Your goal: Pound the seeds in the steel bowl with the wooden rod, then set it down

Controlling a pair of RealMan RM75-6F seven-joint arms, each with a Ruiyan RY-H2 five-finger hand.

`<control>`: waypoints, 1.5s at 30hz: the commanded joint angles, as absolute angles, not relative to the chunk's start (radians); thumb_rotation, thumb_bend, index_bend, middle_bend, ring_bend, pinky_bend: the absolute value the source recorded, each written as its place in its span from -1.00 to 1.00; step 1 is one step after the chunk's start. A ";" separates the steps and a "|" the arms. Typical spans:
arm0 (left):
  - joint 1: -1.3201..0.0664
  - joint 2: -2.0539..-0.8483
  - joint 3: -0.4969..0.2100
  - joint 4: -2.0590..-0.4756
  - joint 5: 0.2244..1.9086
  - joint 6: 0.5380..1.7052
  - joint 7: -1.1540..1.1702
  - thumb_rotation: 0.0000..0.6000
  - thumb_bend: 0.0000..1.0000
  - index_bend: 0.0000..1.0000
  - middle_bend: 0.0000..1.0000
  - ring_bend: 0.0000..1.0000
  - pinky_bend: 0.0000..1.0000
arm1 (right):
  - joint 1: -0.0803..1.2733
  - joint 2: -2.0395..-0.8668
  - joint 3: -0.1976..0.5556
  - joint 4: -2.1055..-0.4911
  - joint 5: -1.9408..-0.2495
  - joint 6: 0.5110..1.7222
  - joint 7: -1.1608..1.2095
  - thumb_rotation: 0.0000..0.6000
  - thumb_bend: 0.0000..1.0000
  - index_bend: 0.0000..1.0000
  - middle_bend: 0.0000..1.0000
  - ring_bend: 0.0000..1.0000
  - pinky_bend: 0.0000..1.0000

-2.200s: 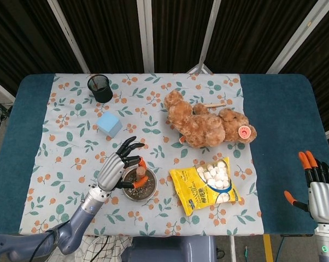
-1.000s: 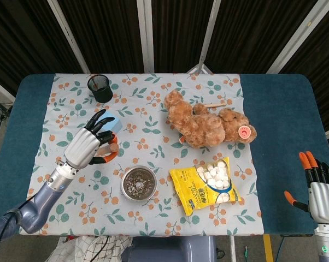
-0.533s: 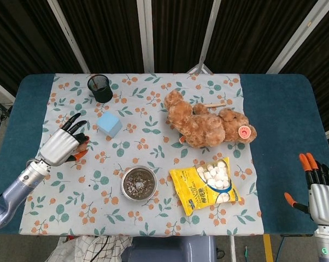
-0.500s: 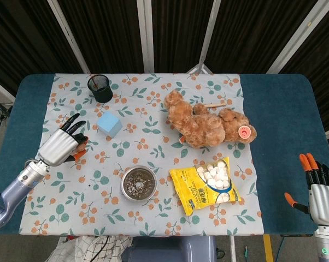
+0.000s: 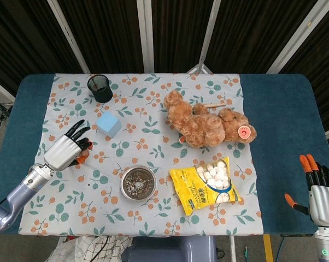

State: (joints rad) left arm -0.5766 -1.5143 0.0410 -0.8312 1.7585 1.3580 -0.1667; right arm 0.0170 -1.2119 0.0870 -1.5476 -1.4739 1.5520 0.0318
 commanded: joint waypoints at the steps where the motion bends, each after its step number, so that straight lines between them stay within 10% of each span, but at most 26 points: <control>1: -0.576 -1.524 0.035 -0.831 1.748 1.352 -0.159 1.00 0.47 -0.10 -0.03 -0.67 -0.90 | 0.020 -1.211 0.090 -1.549 -1.473 1.550 0.031 1.00 -0.54 -1.00 -1.00 -1.00 -1.00; 13: -0.602 -1.547 -0.010 -0.898 1.691 1.306 -0.091 1.00 0.04 -0.47 -0.45 -0.78 -0.94 | 0.029 -1.197 0.101 -1.573 -1.460 1.535 0.018 1.00 -0.54 -1.00 -1.00 -1.00 -1.00; 35: -0.630 -1.483 -0.058 -1.077 1.665 1.324 -0.041 1.00 -0.06 -0.55 -0.55 -0.82 -0.94 | 0.016 -1.212 0.088 -1.550 -1.475 1.553 0.025 1.00 -0.54 -1.00 -1.00 -1.00 -1.00; 45: -0.532 -1.375 -0.074 -1.319 1.573 1.386 0.012 1.00 -0.43 -0.73 -0.73 -0.97 -1.00 | 0.018 -1.212 0.090 -1.549 -1.476 1.551 0.026 1.00 -0.54 -1.00 -1.00 -1.00 -1.00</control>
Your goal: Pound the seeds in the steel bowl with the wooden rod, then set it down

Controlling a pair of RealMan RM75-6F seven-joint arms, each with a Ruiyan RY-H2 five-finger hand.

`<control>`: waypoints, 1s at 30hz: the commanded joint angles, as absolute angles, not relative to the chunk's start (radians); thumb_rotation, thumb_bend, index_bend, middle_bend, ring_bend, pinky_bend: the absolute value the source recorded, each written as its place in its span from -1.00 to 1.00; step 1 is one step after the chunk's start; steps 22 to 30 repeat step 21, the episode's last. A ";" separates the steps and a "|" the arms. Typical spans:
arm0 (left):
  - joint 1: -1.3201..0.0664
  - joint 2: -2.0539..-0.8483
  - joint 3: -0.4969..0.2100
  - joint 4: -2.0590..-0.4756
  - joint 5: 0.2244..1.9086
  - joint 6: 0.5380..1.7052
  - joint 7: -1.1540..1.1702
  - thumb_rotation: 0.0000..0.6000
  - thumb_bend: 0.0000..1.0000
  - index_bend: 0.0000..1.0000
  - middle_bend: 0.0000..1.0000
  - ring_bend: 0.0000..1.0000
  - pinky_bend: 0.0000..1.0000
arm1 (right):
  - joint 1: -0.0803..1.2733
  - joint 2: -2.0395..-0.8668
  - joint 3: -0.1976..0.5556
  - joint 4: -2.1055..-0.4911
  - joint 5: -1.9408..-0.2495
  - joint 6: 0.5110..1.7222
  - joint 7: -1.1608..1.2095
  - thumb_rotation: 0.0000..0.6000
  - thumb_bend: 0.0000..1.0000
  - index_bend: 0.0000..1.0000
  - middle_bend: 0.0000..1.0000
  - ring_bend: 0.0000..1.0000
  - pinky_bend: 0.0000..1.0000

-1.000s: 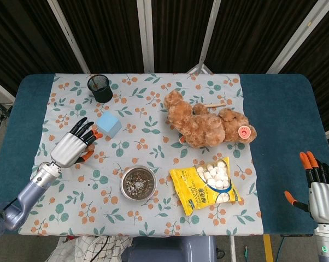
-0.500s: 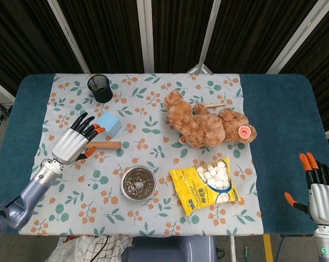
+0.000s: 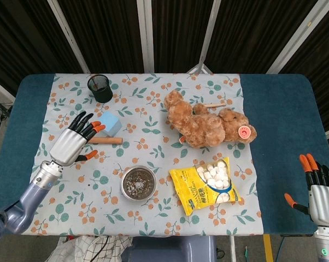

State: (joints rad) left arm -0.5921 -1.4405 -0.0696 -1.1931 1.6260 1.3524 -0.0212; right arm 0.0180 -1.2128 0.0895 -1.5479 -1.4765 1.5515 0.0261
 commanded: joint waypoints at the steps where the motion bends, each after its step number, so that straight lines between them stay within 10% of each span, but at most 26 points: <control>1: -0.510 -1.350 -0.070 -1.367 1.553 1.395 0.023 1.00 -0.44 -0.76 -0.76 -0.99 -1.00 | 0.019 -1.212 0.090 -1.549 -1.476 1.551 0.025 1.00 -0.54 -1.00 -1.00 -1.00 -1.00; 11: -0.277 -1.141 0.020 -1.724 1.410 1.514 0.137 1.00 -0.51 -0.83 -0.97 -1.00 -1.00 | 0.022 -1.211 0.091 -1.553 -1.479 1.549 0.004 1.00 -0.54 -1.00 -1.00 -1.00 -1.00; 30: -0.171 -1.166 0.060 -1.606 1.473 1.613 0.133 1.00 -0.60 -1.00 -1.00 -1.00 -1.00 | 0.044 -1.196 0.110 -1.589 -1.466 1.528 -0.031 1.00 -0.54 -1.00 -1.00 -1.00 -1.00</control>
